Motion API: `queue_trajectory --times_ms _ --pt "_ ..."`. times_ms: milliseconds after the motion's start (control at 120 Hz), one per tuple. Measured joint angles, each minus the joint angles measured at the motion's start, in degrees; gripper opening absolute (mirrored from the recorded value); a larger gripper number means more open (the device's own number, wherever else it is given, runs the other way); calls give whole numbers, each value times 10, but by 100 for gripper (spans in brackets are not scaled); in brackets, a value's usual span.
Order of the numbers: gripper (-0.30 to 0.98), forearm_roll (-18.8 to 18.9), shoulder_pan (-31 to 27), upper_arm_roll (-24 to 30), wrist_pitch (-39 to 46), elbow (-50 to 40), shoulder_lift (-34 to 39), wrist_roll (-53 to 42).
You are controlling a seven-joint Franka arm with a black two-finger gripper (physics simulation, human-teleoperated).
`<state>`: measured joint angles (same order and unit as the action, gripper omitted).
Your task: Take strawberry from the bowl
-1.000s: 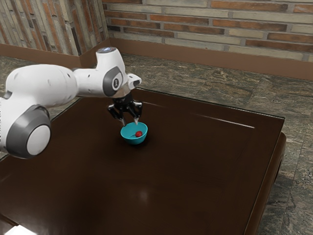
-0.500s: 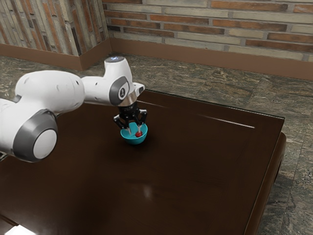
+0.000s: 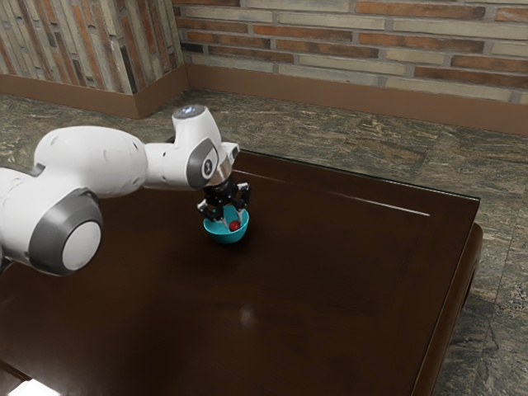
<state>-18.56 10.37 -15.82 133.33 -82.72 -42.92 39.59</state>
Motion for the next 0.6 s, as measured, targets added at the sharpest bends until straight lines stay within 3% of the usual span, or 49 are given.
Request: queue_trajectory --times_ms 233,600 --pt "19 -8 0 0 14 -8 -7 21" --pt "10 -5 0 -1 20 -10 -11 44"
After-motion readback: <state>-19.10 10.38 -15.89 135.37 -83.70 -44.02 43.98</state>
